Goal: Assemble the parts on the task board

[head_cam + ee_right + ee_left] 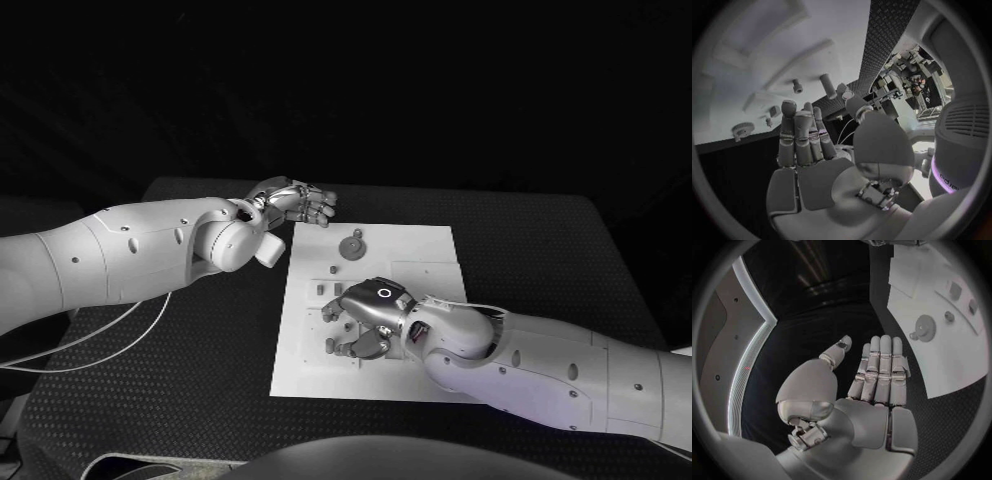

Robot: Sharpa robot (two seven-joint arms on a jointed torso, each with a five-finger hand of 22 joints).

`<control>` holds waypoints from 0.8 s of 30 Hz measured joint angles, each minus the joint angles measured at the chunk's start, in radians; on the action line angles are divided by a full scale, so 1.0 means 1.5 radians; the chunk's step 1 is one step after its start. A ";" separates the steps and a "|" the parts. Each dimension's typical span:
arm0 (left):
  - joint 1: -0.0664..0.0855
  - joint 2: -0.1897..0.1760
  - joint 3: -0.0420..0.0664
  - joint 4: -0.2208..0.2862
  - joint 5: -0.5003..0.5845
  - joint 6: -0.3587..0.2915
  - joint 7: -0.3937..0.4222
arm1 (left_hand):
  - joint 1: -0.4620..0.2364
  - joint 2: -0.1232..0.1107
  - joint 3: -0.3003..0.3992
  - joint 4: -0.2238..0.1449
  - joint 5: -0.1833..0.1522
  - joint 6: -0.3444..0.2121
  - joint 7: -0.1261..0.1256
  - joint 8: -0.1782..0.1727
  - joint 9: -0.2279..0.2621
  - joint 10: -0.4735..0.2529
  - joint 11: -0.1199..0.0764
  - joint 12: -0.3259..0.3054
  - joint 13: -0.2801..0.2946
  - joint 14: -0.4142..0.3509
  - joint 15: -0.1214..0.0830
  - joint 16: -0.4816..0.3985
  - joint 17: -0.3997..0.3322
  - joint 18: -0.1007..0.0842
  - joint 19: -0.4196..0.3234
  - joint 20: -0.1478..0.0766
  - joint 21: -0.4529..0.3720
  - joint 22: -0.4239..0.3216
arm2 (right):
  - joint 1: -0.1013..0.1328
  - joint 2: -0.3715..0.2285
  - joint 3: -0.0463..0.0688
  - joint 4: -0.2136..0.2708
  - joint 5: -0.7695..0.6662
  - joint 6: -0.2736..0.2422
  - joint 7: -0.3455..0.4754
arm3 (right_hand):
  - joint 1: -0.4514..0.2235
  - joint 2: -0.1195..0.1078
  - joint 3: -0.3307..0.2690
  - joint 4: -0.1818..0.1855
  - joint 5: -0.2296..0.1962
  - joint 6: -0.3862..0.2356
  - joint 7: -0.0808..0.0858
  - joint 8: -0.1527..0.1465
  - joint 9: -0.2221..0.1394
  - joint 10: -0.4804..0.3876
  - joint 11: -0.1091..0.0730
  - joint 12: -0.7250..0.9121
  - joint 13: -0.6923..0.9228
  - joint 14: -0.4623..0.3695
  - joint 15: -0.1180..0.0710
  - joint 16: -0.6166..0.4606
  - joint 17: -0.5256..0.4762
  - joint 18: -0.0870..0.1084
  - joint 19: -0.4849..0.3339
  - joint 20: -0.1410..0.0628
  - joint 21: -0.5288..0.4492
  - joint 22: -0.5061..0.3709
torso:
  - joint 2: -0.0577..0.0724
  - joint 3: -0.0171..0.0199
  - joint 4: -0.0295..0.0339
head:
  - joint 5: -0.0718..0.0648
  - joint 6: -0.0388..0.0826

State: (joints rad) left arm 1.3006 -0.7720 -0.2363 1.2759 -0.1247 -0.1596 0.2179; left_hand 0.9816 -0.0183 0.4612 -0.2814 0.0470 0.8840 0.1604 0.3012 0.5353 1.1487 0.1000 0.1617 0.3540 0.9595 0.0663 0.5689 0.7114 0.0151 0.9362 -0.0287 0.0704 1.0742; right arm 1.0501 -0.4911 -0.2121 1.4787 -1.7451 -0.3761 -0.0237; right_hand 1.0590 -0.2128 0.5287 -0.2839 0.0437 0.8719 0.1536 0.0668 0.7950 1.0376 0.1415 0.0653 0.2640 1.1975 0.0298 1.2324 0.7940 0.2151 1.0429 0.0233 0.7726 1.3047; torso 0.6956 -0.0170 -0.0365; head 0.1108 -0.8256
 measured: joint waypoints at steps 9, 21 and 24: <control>0.000 0.001 0.000 -0.011 -0.007 0.000 -0.002 | 0.000 0.000 0.000 0.000 0.000 0.000 0.000 0.000 0.000 0.000 0.000 0.000 0.000 0.000 0.000 0.000 0.001 0.000 0.000 0.000 0.000 -0.001 | 0.038 -0.076 0.036 0.046 0.066 -0.058 0.046 | -0.027 -0.004 -0.014 0.006 0.000 0.020 0.015 0.021 0.006 0.090 -0.037 0.053 0.021 0.027 -0.032 0.018 0.000 0.000 0.020 -0.008 0.013 0.002 | 0.000 0.0001 -0.0007 | -0.006 0.014; 0.000 0.012 0.000 -0.036 -0.011 0.003 -0.001 | 0.000 0.000 0.000 0.000 0.000 0.001 -0.001 0.000 0.000 0.004 0.002 0.000 0.000 0.000 0.000 0.000 0.001 0.000 0.000 0.000 0.000 -0.001 | 0.092 -0.176 0.041 0.026 0.215 0.031 0.022 | -0.075 0.024 -0.069 -0.003 0.000 0.050 -0.026 0.051 0.054 0.113 -0.092 0.389 0.362 0.020 -0.089 0.017 -0.005 0.033 0.020 -0.006 0.007 0.002 | -0.002 -0.0001 -0.0013 | -0.020 0.027; -0.002 0.012 -0.001 -0.043 -0.011 0.007 0.001 | 0.003 0.003 -0.002 0.002 0.000 0.011 -0.011 0.000 0.000 0.010 -0.002 0.000 0.000 0.000 0.000 0.000 0.002 0.000 0.000 0.000 0.000 -0.002 | 0.095 -0.205 0.041 0.044 0.224 0.062 0.009 | -0.094 0.061 -0.071 0.010 0.002 0.071 -0.046 0.066 0.069 0.107 -0.103 0.553 0.506 0.046 -0.102 0.076 0.029 0.037 0.044 -0.015 0.010 0.001 | -0.003 -0.0001 -0.0025 | -0.021 0.028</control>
State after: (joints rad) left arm 1.2980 -0.7538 -0.2370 1.2114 -0.1414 -0.1491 0.2187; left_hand 0.9856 -0.0144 0.4584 -0.2786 0.0470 0.9001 0.1444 0.3015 0.5354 1.1635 0.0965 0.1617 0.3541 0.9595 0.0663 0.5690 0.7142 0.0151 0.9363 -0.0287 0.0704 1.0719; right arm 1.1920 -0.7988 -0.1506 1.5445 -1.4091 -0.2825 -0.0101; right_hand 0.9177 -0.1211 0.4225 -0.2688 0.0467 0.9788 0.0843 0.1661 0.8989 1.1987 -0.0126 0.8941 1.0231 1.2668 -0.1236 1.3460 0.8379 0.2706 1.1086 0.0011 0.7880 1.3057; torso 0.6905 -0.0172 -0.0403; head 0.0797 -0.7829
